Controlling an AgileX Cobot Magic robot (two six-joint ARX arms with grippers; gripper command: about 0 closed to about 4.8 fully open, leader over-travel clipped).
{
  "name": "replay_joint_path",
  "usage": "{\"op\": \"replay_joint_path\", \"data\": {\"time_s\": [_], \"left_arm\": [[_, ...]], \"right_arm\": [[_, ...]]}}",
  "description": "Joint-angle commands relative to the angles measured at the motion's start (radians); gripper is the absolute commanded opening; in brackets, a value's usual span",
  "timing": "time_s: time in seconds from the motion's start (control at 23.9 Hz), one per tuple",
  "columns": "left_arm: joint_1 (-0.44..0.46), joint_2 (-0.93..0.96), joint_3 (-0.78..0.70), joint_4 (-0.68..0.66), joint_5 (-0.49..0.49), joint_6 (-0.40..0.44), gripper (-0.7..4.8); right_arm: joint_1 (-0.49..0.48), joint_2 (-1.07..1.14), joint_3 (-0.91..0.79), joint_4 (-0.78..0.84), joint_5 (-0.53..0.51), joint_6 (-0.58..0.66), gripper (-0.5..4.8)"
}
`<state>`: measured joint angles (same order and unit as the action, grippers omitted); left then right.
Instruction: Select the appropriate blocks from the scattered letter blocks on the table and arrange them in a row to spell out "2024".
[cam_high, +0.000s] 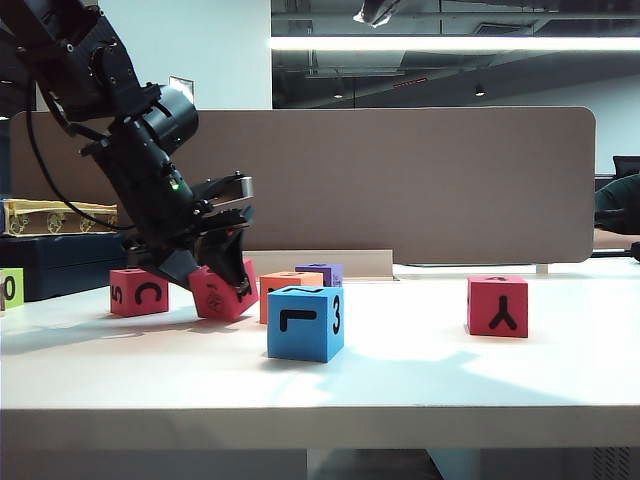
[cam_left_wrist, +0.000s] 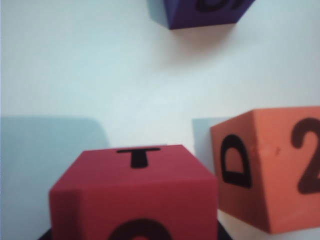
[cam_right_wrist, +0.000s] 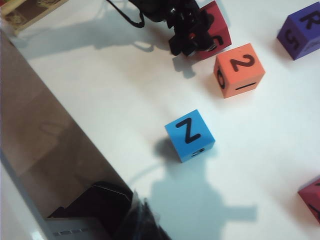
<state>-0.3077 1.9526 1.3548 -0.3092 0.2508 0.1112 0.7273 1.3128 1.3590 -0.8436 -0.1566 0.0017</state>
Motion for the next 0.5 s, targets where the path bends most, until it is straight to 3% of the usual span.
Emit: {"op": "replay_joint_path", "data": {"time_s": [0.04, 0.5], "left_arm": [[-0.006, 0.000, 0.004, 0.013, 0.034, -0.015, 2.64], [-0.018, 0.000, 0.004, 0.019, 0.041, -0.015, 2.79]], "right_arm": [[0.000, 0.007, 0.004, 0.010, 0.006, -0.003, -0.05], [0.001, 0.016, 0.004, 0.003, 0.005, -0.003, -0.05]]}}
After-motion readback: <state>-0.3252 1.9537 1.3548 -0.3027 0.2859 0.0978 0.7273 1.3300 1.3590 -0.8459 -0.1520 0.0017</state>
